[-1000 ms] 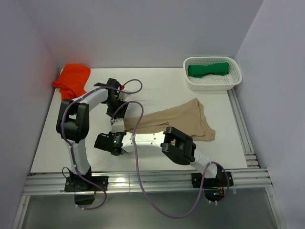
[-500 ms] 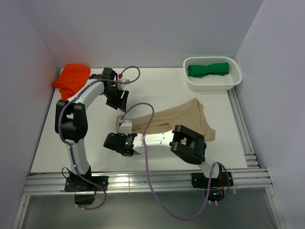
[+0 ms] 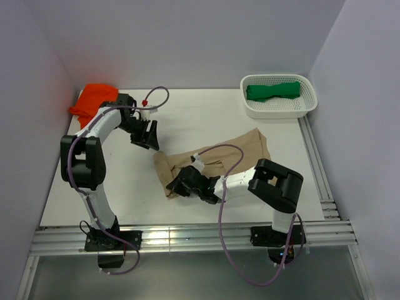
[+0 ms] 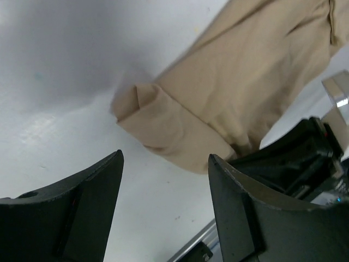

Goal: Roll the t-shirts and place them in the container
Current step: Roll the tshirt

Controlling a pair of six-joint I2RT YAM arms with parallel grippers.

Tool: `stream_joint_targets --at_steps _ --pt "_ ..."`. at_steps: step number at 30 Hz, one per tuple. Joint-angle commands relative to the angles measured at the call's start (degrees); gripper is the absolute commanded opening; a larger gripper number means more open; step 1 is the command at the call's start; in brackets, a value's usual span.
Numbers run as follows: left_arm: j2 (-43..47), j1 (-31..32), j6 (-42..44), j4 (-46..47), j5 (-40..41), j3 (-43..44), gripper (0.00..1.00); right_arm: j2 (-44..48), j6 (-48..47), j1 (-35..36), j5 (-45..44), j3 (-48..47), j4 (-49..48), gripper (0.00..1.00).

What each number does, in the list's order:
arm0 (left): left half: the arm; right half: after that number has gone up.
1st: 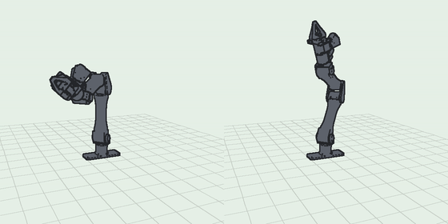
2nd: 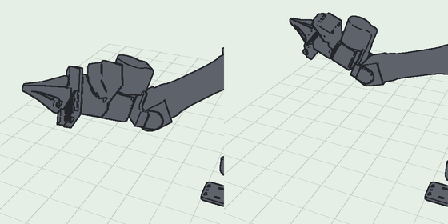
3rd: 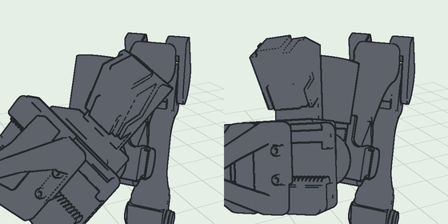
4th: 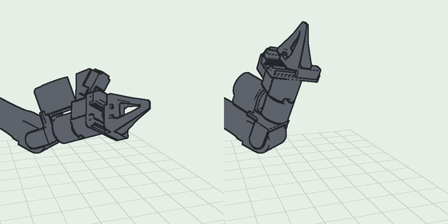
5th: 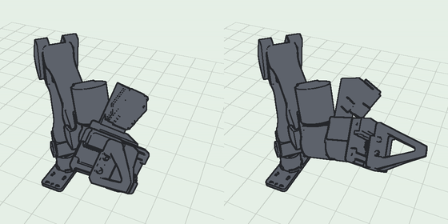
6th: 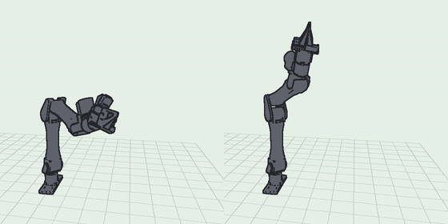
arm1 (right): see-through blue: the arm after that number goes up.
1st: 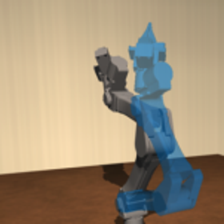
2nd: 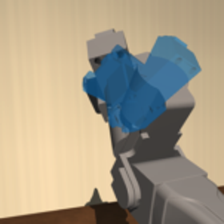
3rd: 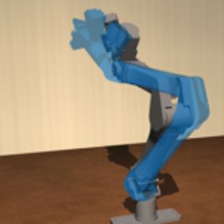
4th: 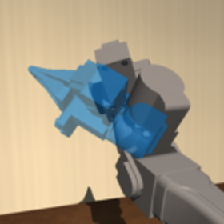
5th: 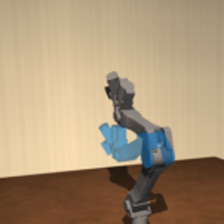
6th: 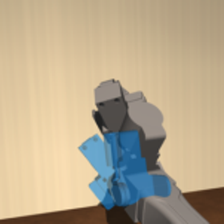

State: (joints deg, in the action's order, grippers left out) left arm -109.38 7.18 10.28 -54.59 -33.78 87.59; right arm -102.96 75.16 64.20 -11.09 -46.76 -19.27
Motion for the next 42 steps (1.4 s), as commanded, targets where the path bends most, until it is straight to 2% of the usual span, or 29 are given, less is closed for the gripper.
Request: stream_joint_targets --at_steps 1,11,17,23,26,31,36,39,42 --pt "2.9 -0.1 2.3 1.7 -5.3 -3.7 0.69 2.2 5.7 -1.1 3.4 2.6 -14.7 0.1" --pt "1.8 -0.1 -4.1 9.4 -5.2 -13.8 0.72 0.0 6.9 -1.4 4.4 2.4 -16.8 0.08" --pt "-0.2 -0.1 -9.2 12.2 -6.7 -14.9 0.72 -0.7 6.8 -1.3 4.6 1.6 -15.9 0.08" --pt "-3.4 0.6 -12.8 14.2 -4.7 -13.6 0.68 -1.1 6.8 -1.2 4.3 1.1 -14.6 0.07" --pt "-5.0 1.0 -13.0 13.8 -3.5 -12.1 0.6 -1.0 6.9 -1.3 4.1 1.6 -14.5 0.06" --pt "-5.1 2.0 -12.4 11.7 -0.9 -8.4 0.37 -0.6 6.9 -1.2 3.2 2.2 -14.0 0.06" --pt "-5.1 4.4 -9.1 6.2 6.8 -4.2 0.17 0.8 4.6 -0.5 0.2 0.1 -4.4 0.08" --pt "-6.1 5.8 -7.7 3.0 10.6 -1.6 0.07 1.4 2.6 0.5 -3.0 -2.4 3.4 0.17" --pt "-6.5 7.1 -6.9 1.2 13.6 -0.1 0.06 2.0 0.3 1.7 -6.8 -6.4 12.2 0.3"
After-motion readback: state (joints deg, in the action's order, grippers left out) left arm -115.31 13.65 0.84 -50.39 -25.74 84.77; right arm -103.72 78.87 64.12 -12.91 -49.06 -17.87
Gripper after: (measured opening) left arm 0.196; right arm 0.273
